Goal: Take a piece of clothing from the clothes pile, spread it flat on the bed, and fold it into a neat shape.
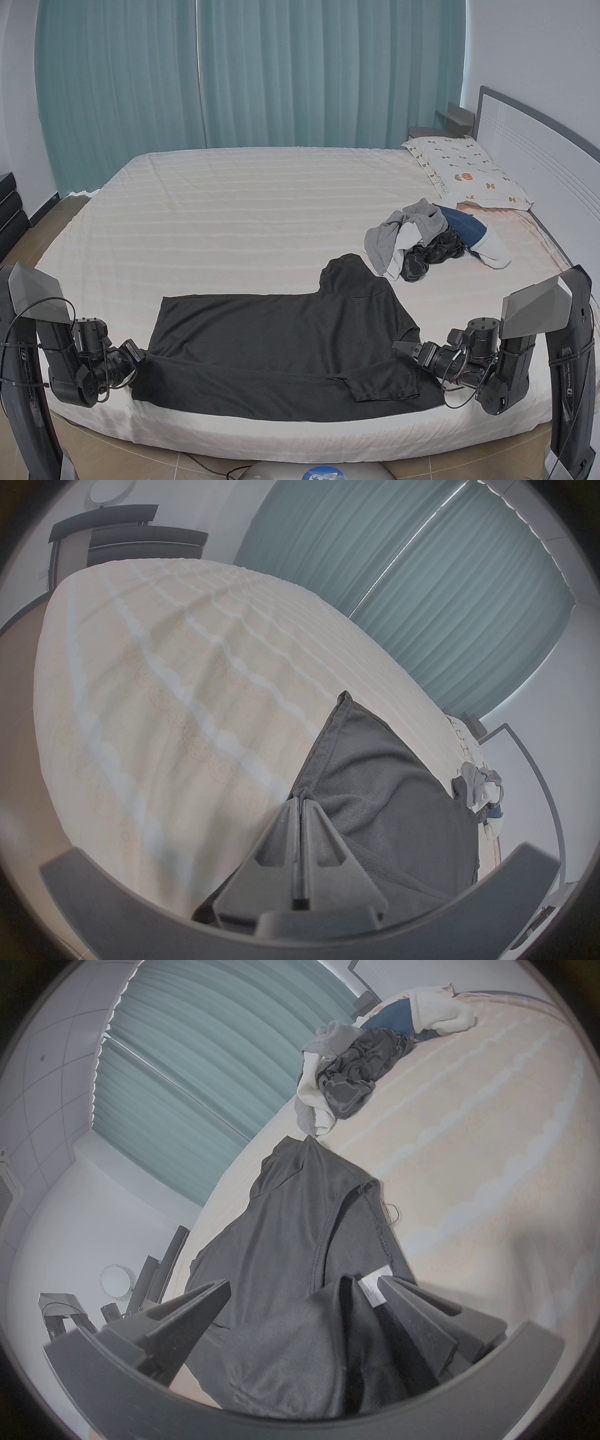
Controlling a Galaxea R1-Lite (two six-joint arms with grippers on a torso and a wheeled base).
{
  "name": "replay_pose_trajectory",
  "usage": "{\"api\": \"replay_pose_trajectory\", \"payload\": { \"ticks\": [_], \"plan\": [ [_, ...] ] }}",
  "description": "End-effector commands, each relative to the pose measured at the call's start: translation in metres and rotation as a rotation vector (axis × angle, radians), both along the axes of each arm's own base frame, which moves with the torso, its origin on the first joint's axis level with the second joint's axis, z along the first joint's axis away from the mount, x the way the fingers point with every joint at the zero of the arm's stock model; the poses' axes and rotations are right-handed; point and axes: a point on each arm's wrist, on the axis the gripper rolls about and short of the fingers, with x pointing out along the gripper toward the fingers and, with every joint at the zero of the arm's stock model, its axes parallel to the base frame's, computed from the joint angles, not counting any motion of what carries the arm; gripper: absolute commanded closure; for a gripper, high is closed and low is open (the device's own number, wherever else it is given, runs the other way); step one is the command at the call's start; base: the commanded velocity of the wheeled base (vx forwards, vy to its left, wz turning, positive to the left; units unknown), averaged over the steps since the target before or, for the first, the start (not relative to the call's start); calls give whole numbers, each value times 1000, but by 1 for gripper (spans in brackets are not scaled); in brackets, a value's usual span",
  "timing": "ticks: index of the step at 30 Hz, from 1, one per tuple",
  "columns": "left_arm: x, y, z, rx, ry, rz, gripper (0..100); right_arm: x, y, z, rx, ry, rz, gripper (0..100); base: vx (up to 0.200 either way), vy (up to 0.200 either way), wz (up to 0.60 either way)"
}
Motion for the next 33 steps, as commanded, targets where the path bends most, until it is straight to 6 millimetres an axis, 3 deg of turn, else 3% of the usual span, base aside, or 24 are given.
{"api": "replay_pose_trajectory", "payload": {
  "ticks": [1, 8, 9, 20, 33],
  "plan": [
    [0, 0, -1, 0, 3, 1, 100, 2, 0, -4, -15, -8, 5, 0, 0, 0, 0],
    [-1, 0, -1, -2, 4, -1, 100, 1, -1, -8, -24, -2, 9, 0, 0, 0, 0],
    [0, 0, -1, -1, 3, -2, 100, 1, -1, -9, -24, 3, 11, 100, 0, 0, 0],
    [0, 0, -1, -10, 1, 6, 100, -2, -5, -11, -39, 11, 6, 100, 0, 0, 0],
    [0, 0, -4, -4, 9, 1, 100, 10, -13, -4, -19, -33, -37, 100, 0, 0, 0]
  ]
}}
